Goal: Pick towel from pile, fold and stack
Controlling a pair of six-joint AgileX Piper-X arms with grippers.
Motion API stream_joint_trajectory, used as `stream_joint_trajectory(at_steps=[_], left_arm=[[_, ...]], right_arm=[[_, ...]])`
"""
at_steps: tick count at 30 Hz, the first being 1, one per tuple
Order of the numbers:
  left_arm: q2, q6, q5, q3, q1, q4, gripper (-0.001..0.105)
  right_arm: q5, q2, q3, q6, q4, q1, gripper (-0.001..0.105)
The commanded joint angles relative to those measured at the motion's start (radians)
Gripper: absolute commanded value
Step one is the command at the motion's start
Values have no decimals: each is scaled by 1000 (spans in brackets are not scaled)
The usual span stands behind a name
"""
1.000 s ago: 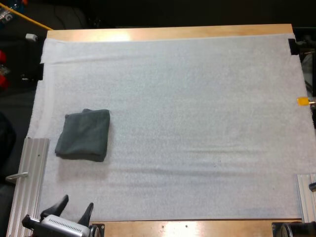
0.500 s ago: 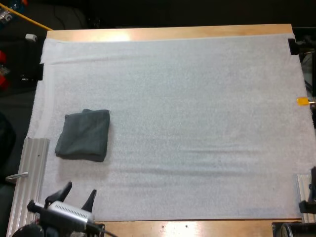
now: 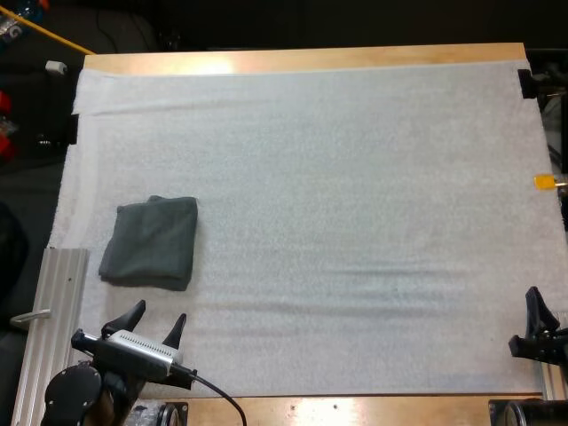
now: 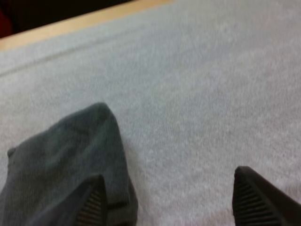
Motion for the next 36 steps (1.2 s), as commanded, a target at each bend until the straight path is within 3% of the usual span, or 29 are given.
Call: stream_joint_trajectory(at_steps=[1,17,24,36], left_arm=[[-137,-11,5,-3,0,-19,56],[-138,-8,5,-3,0,-19,56],[-139,-8,5,-3,0,-19,56],[-139,-8,5,-3,61,-19,56]], right_arm=[[-10,-37,5,-6,4,-5,61],[-10,-37,22,-5,36,-4,61],[-10,-37,22,-5,36,54,61],[-10,-35,22,-5,36,66,61]])
